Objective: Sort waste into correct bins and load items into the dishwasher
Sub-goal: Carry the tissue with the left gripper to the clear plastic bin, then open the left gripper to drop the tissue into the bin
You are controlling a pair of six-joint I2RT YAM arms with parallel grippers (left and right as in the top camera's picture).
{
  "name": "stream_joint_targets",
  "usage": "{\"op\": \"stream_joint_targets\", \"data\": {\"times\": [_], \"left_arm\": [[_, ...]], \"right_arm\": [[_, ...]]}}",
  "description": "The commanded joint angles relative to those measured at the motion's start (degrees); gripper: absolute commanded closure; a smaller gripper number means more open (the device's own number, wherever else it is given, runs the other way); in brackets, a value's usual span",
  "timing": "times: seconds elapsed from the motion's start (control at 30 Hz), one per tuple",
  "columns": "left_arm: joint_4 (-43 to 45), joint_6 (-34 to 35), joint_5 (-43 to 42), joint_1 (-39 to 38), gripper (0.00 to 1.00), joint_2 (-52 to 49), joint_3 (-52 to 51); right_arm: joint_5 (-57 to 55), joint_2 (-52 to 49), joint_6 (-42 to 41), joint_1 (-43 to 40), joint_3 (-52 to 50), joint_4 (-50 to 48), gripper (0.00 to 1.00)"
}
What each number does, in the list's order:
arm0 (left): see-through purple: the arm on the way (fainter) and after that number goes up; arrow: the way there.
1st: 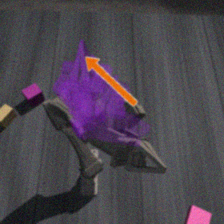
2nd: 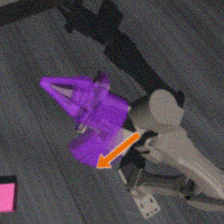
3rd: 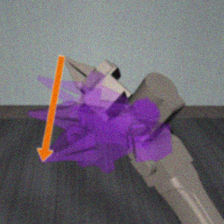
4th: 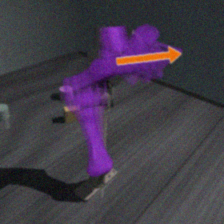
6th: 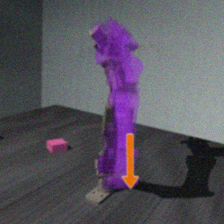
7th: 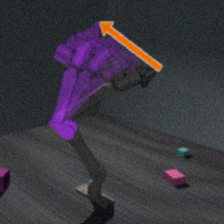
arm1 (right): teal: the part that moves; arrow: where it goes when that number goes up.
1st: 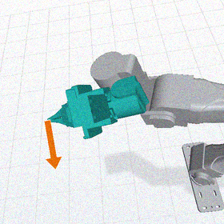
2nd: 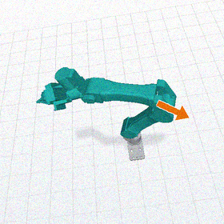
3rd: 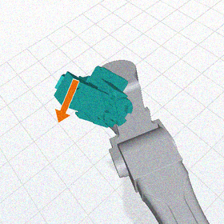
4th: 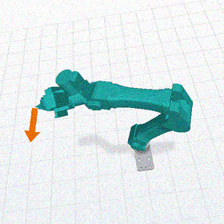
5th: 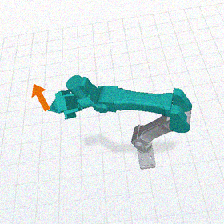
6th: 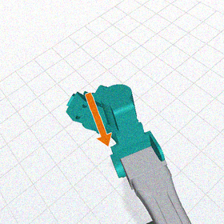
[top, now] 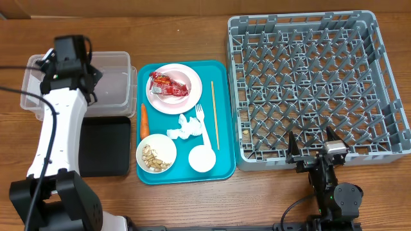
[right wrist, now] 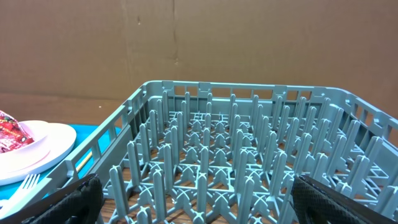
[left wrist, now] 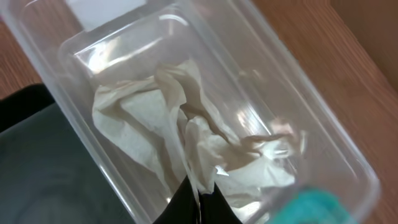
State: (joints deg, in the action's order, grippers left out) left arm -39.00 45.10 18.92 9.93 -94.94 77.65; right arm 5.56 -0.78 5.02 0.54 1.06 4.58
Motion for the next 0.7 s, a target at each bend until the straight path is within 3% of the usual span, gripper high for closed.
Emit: {"op": "stream_joint_targets", "data": {"times": [0.0, 0.1, 0.17, 0.2, 0.23, 0.43, 0.57, 0.67], "left_arm": [[5.16, 2.91, -1.31, 2.03, 0.96, -0.37, -4.52], [8.15, 2.89, -1.66, 2.71, 0.94, -0.44, -6.8], [9.92, 2.58, -1.95, 2.86, 0.87, -0.48, -7.93], [10.64, 1.75, -2.45, 2.86, 0.88, -0.61, -8.24], [11.13, 0.42, -3.41, 2.86, 0.96, -0.83, -8.24], [14.84, -7.06, -11.89, 3.26, 0.96, -2.12, -8.11], [13.92, -9.33, -19.12, 6.1, 0.96, -2.14, -7.06], [8.0, -9.62, -21.59, 9.29, 0.96, -2.14, -4.2]], "right_arm": [[0.09, 0.61, 0.39, 0.37, -0.61, -0.22, 0.0], [0.09, 0.61, 0.39, 0.37, -0.61, -0.22, 0.0], [0.09, 0.61, 0.39, 0.37, -0.61, -0.22, 0.0], [0.09, 0.61, 0.39, 0.37, -0.61, -0.22, 0.0], [0.09, 0.61, 0.37, 0.37, -0.61, -0.22, 0.0], [0.09, 0.61, 0.39, 0.37, -0.61, -0.22, 0.0], [0.09, 0.61, 0.37, 0.37, -0.61, -0.22, 0.0], [0.09, 0.61, 0.37, 0.37, -0.61, -0.22, 0.0]]}}
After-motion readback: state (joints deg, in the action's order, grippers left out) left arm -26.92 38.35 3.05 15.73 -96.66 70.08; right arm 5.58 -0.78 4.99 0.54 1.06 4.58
